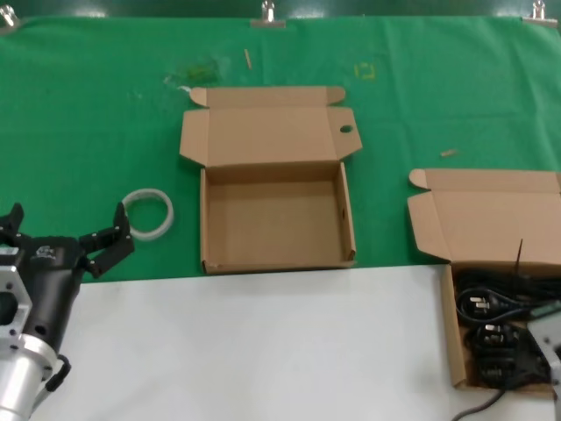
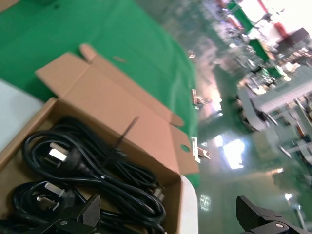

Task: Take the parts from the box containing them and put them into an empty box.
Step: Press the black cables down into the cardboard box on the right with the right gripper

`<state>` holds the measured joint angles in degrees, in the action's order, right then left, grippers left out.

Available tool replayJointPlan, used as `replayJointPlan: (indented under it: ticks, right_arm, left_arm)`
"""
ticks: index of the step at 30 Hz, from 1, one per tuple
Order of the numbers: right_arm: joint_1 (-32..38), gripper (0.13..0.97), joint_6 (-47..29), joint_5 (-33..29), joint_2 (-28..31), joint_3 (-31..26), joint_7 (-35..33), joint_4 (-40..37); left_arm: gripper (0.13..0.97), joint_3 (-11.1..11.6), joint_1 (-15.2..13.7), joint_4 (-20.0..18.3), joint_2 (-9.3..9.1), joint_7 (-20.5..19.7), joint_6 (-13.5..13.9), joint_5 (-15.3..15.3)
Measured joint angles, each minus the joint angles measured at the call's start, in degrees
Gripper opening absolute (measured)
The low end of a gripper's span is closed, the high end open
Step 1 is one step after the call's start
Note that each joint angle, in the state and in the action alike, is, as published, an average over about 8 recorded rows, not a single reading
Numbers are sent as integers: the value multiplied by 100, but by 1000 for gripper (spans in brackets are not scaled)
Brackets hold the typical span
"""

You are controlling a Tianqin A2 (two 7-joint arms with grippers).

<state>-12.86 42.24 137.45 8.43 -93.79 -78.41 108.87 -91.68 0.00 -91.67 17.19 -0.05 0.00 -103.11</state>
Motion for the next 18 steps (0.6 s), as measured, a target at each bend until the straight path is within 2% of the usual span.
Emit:
replayJointPlan:
  ticks: [10, 14, 18]
  right_arm:
    - [1143, 966, 378, 1257, -4, -58, -2375, -1072]
    - [1454, 966, 460, 1558, -1, -30, -2957, -1367]
    - [1680, 966, 534, 1647, 16, -24, -3241, -1523]
  left_arm:
    - [966, 0, 0, 0, 0, 2, 0, 1]
    - [966, 0, 0, 0, 0, 2, 0, 1]
    - [966, 0, 0, 0, 0, 2, 0, 1]
